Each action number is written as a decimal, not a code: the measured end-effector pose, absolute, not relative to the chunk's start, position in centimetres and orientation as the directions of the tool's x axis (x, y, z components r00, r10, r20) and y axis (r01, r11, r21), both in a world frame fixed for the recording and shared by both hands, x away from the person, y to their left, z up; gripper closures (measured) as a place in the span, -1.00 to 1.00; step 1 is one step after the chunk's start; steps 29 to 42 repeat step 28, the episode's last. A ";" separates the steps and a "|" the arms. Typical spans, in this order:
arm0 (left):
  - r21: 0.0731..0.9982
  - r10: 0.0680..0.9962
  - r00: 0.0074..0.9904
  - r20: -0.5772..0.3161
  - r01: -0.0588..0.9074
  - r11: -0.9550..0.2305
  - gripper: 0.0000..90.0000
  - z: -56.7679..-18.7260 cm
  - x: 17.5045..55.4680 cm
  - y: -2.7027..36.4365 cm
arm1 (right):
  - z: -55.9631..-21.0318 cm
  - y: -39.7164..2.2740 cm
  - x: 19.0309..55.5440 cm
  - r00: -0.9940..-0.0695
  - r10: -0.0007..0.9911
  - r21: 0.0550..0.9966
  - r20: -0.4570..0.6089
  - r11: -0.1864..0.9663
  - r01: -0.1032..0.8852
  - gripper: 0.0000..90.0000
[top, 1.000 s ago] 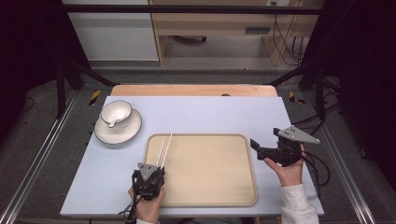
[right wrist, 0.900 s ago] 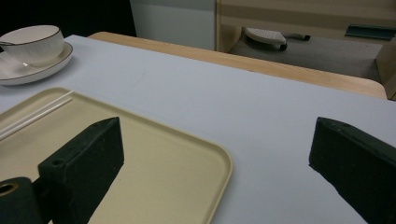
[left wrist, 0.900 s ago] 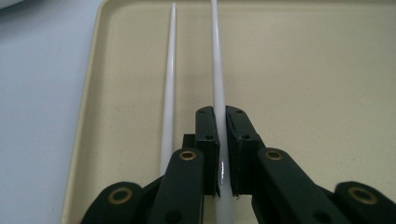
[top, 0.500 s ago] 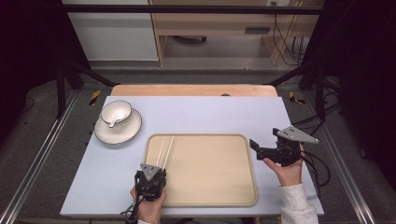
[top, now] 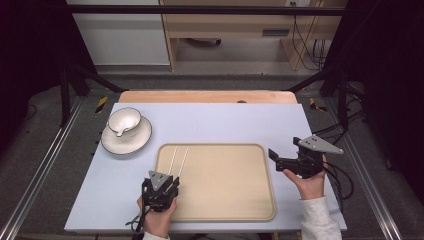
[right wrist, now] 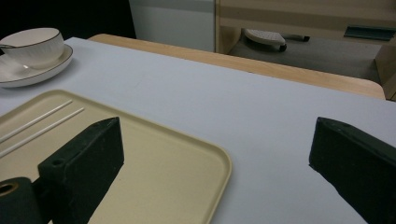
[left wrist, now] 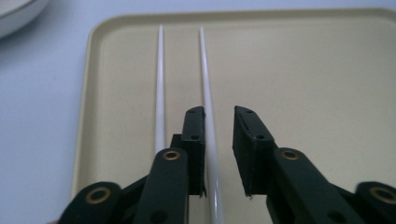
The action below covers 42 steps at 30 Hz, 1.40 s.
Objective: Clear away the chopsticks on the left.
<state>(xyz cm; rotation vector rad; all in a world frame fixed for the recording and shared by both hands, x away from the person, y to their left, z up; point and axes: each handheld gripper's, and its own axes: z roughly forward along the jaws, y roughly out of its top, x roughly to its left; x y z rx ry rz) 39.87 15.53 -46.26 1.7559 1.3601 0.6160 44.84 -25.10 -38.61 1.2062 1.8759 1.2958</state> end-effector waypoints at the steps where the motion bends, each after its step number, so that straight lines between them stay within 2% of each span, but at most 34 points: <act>1: 0.840 0.942 0.319 -0.108 0.536 -0.085 0.54 -45.8 40.0 15.7 | -38.6 -25.1 44.8 -0.441 0.896 0.925 0.050 0.125 0.359 -0.92; 2: 0.854 0.933 0.346 -0.101 0.511 -0.097 0.44 -44.8 40.3 16.3 | -38.5 -25.2 44.8 -0.441 0.896 0.926 0.047 0.126 0.356 -0.92; 8: 0.885 0.905 0.421 -0.060 0.442 -0.147 0.19 -42.1 41.0 17.7 | -38.4 -25.4 44.6 -0.436 0.898 0.929 0.055 0.114 0.351 -0.93; 12: 0.890 0.869 0.490 -0.065 0.423 -0.172 -0.13 -40.5 41.8 19.5 | -38.2 -25.6 44.5 -0.434 0.899 0.932 0.058 0.107 0.346 -0.93; 15: 0.887 0.864 0.499 -0.070 0.427 -0.175 -0.24 -40.1 41.8 21.0 | -38.3 -25.8 44.5 -0.431 0.900 0.933 0.065 0.099 0.346 -0.93; 18: 0.882 0.866 0.499 -0.033 0.422 -0.210 -0.33 -40.2 41.7 22.6 | -38.4 -25.8 44.6 -0.431 0.900 0.931 0.065 0.100 0.350 -0.93; 27: 0.873 0.886 0.462 -0.035 0.445 -0.197 -0.44 -41.2 41.7 26.6 | -38.8 -25.7 44.8 -0.431 0.900 0.927 0.070 0.101 0.361 -0.93; 42: 0.873 0.886 0.462 -0.035 0.445 -0.197 -0.44 -41.2 41.7 26.6 | -38.8 -25.7 44.8 -0.431 0.900 0.927 0.070 0.101 0.361 -0.93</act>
